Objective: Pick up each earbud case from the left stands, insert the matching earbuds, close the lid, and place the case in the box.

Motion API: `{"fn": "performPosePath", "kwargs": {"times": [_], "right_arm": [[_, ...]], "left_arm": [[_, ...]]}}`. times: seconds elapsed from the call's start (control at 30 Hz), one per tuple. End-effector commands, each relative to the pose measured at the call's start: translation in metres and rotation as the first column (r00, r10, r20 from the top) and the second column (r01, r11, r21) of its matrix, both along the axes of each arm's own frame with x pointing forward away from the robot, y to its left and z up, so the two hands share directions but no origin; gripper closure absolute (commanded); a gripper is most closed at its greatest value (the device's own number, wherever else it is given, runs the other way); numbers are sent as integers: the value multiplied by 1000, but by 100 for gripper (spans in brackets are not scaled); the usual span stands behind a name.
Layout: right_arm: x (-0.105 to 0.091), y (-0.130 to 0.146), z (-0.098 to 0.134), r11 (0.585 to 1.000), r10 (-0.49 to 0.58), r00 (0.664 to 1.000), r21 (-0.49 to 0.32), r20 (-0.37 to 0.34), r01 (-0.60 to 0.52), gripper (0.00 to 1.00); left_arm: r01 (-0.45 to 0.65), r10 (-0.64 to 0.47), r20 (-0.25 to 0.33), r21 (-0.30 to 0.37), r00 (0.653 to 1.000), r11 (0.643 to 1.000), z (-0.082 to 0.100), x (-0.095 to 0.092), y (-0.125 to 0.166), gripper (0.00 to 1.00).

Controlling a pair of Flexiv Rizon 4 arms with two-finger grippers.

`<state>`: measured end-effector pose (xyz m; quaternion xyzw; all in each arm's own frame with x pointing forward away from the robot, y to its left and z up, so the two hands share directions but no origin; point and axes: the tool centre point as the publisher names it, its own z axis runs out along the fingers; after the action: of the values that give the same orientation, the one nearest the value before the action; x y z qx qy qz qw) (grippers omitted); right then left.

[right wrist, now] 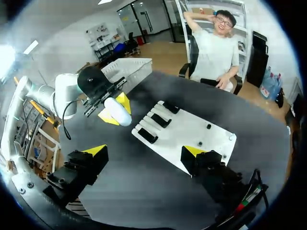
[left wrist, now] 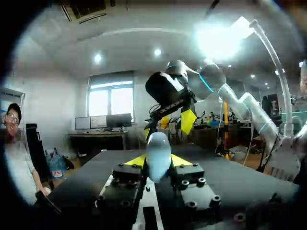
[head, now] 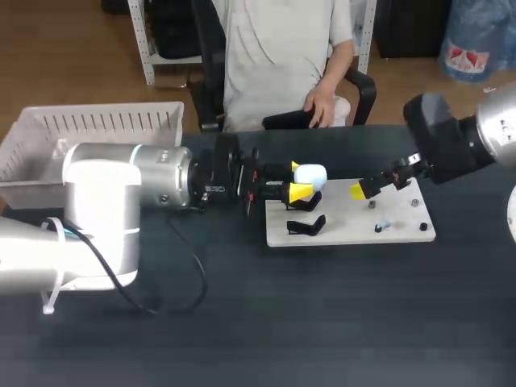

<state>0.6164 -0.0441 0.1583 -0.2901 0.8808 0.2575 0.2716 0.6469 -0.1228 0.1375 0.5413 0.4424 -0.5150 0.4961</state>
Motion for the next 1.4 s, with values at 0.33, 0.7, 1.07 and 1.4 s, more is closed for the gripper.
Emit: {"fn": "performPosePath", "kwargs": {"times": [0.33, 0.7, 1.07, 1.4], "right_arm": [[8, 27, 4, 1000, -14, 1000, -12, 5, 14, 0], [17, 47, -2, 1000, 11, 1000, -15, -14, -11, 0], [25, 52, -8, 1000, 23, 999, -18, -31, -24, 0], [31, 51, -11, 999, 24, 999, -23, -42, -25, 0]], "left_arm": [[0, 1, 12, -20, 1000, 1000, -4, 3, -1, 100], [0, 1, 12, -20, 1000, 1000, -4, 3, -1, 100], [0, 1, 12, -20, 1000, 1000, -4, 3, -1, 100], [0, 1, 12, -20, 1000, 1000, -4, 3, -1, 100]]}}
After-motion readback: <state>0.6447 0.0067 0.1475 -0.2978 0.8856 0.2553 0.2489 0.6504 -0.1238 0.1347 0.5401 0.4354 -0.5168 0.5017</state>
